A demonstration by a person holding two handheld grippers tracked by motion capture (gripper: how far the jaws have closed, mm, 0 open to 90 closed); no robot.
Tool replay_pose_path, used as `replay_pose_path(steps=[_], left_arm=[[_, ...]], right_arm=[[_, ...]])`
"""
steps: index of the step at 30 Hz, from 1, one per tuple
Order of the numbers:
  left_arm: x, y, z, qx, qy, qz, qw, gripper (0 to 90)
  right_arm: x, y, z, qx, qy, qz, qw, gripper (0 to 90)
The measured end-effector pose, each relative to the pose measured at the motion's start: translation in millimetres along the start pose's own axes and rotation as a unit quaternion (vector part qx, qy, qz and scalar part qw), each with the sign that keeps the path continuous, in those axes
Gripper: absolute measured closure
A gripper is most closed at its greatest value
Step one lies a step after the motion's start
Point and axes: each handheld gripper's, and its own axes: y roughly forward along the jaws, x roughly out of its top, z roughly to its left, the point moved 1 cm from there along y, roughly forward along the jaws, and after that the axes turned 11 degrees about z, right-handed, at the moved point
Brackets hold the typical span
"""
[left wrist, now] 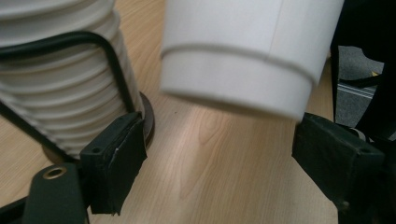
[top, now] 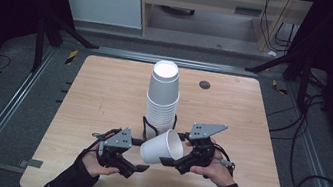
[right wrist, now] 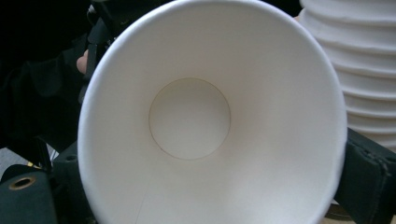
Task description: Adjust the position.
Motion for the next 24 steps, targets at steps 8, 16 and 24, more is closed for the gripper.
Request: replay_pose_path(steps=[8,16,24], left_arm=[[-9.5,-17.6,15.2,0.038,-0.033,0.000,0.9987,16.8],[-22.2,-31.9,35.2,0.080,-0.088,-0.003,0.9930,17.0],[-35.6,-35.4,51.6,0.107,-0.145,0.004,0.9836,17.5]], right_arm=[[-2.5,-14.2,-2.5,-0.040,0.005,0.014,0.9991,8.2],[-5.3,-37.4,-7.8,-0.088,0.013,0.021,0.9958,8.2],[-5.4,-61.0,-17.1,-0.145,0.028,0.023,0.9888,8.2]])
